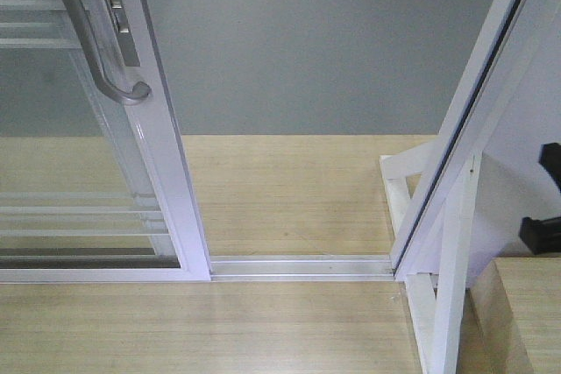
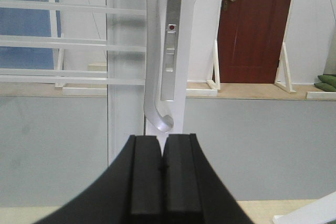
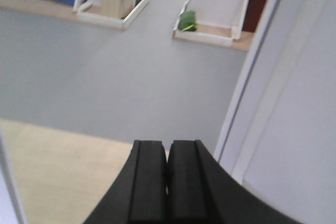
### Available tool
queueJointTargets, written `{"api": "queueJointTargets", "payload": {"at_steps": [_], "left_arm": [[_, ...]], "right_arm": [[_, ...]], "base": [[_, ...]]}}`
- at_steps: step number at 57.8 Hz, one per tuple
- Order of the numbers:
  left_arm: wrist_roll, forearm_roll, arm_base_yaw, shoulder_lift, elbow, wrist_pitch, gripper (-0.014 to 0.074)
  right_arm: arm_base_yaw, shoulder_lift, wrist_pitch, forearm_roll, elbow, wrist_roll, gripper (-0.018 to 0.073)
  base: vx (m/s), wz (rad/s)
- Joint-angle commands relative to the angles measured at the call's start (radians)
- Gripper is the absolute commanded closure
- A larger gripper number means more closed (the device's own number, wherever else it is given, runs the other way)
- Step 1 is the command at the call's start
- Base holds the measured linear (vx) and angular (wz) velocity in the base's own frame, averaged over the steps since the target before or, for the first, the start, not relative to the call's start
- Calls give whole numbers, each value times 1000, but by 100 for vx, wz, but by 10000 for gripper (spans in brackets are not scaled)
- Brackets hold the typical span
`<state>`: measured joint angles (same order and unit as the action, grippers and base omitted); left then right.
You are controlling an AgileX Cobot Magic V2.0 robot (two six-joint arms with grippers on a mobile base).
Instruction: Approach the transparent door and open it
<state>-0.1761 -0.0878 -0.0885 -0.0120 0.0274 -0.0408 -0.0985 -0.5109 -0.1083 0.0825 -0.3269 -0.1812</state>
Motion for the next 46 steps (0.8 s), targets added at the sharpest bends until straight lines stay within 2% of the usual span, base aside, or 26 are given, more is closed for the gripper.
{"api": "queueJointTargets", "payload": {"at_steps": [1, 9, 21, 24, 46], "left_arm": [[-9, 2, -3, -12, 30, 77, 602], [-9, 2, -3, -12, 30, 77, 602], [-9, 2, -3, -12, 30, 77, 602], [-9, 2, -3, -12, 30, 77, 602], [-9, 2, -3, -12, 30, 77, 602]], "right_arm": [[68, 120, 143, -15, 51, 71, 574], [122, 313, 151, -66, 185, 176, 570], [132, 512, 176, -66, 377, 192, 568], [132, 542, 99, -72, 369, 189, 567], [132, 537, 123, -83, 371, 189, 567]], "base": [[0, 0], [0, 0], [0, 0], [0, 0], [0, 0]]}}
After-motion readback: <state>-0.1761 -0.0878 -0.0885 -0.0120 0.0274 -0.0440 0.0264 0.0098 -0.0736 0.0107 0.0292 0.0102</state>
